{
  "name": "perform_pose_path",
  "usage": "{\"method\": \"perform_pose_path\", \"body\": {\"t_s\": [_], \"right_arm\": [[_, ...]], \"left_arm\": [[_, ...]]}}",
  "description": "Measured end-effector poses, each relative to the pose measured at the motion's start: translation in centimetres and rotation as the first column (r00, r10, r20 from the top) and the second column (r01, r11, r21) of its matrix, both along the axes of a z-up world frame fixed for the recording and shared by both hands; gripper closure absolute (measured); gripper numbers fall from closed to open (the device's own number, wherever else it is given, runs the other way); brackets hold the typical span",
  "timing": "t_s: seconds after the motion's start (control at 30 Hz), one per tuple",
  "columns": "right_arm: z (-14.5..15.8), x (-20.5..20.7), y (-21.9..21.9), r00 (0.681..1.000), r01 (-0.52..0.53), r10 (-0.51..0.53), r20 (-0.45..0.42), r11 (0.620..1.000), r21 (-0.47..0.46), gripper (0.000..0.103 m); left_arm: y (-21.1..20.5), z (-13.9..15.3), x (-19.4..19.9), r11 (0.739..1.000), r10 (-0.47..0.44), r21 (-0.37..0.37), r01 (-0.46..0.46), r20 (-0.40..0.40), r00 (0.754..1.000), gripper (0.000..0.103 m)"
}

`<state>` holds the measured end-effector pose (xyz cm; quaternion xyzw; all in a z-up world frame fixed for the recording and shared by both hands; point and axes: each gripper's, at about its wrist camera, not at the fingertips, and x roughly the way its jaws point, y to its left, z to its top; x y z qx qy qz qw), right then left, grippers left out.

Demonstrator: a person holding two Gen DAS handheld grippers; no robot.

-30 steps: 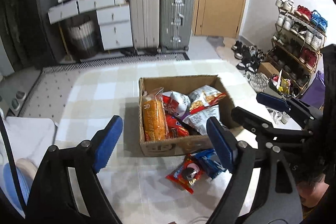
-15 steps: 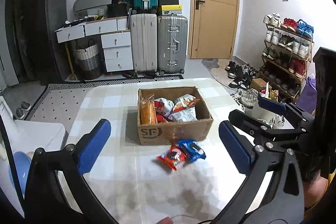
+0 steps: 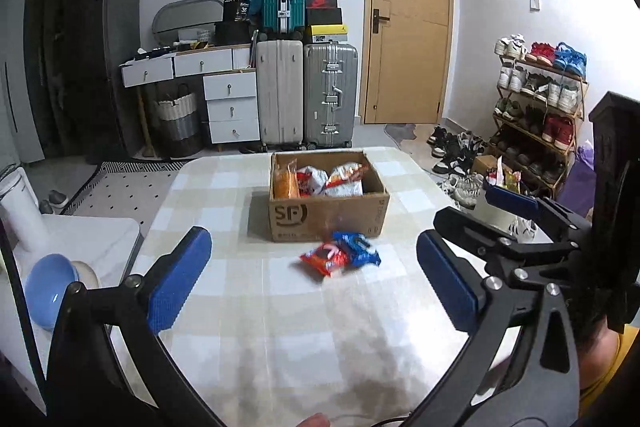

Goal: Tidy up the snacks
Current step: 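Move both open tools back toward the two Oreo packs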

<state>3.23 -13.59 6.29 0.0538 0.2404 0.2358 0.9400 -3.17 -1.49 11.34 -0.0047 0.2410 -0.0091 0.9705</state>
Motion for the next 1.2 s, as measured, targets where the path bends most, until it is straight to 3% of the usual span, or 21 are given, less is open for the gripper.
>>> {"method": "perform_pose_path", "body": {"t_s": [0.17,0.4,0.8,1.03,1.2], "right_arm": [[-1.7,-1.9,0.6,1.000,-0.005,0.005,0.001,1.000,-0.022,0.002],[-4.7,-1.4,1.0,0.999,-0.005,0.003,-0.039,0.999,-0.051,0.002],[-10.2,6.0,1.4,0.986,0.036,-0.052,-0.161,0.994,-0.102,0.002],[-14.4,14.2,0.7,0.938,0.050,-0.059,-0.342,0.998,-0.034,0.002],[-16.7,18.4,1.2,0.911,0.049,-0.056,-0.408,0.998,-0.029,0.002]], "left_arm": [[0.5,-2.5,-2.2,1.000,0.019,0.015,-0.019,-0.018,1.000,0.000],[3.4,-7.7,-0.8,0.997,0.057,-0.048,-0.063,-0.104,0.993,0.000],[5.2,-15.7,10.2,0.991,0.078,-0.088,-0.103,-0.246,0.966,0.000],[5.2,-19.5,18.0,0.981,0.030,-0.166,-0.096,-0.363,0.932,0.000],[5.9,-21.5,22.9,0.968,0.009,-0.225,-0.110,-0.407,0.914,0.000]]}}
